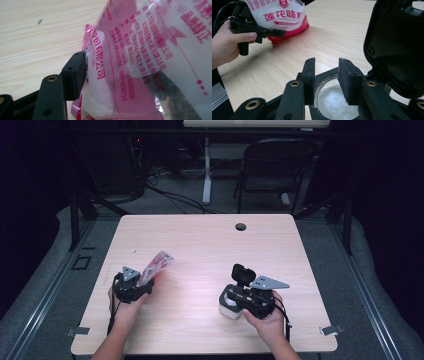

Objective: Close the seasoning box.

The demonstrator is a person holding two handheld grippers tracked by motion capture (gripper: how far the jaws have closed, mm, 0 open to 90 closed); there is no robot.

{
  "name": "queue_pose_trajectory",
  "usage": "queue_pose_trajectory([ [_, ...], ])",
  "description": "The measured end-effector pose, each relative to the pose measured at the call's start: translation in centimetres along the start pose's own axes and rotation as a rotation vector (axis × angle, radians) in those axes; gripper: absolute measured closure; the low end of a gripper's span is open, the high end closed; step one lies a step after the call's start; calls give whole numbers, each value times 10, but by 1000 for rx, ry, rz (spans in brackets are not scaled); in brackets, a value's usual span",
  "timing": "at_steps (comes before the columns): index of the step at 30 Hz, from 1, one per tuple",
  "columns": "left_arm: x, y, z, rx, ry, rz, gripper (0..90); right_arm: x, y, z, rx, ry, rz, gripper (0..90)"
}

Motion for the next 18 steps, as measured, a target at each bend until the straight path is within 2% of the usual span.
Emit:
queue_pose_trajectory([
  [5, 3, 6, 2, -19, 6, -12, 396, 1, 1, 0, 2, -1, -2, 668],
  [8, 5, 15, 4, -76, 8, -14, 384, 1, 1, 0, 1, -1, -3, 666],
  [13, 2, 26, 4, -113, -2, -45, 381, 1, 1, 0, 1, -3, -5, 663],
  [18, 0, 34, 3, -151, -7, -57, 368, 0, 1, 0, -1, 0, -2, 662],
])
Point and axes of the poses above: each handheld gripper's, and its own axes: x roughly backward along the jaws, z roughly out of its top, y roughly to its right, the point moved 8 cm from there along -x, roughly forward along the jaws, and after that the axes turned 12 degrees about -y, right-handed, at the moved point
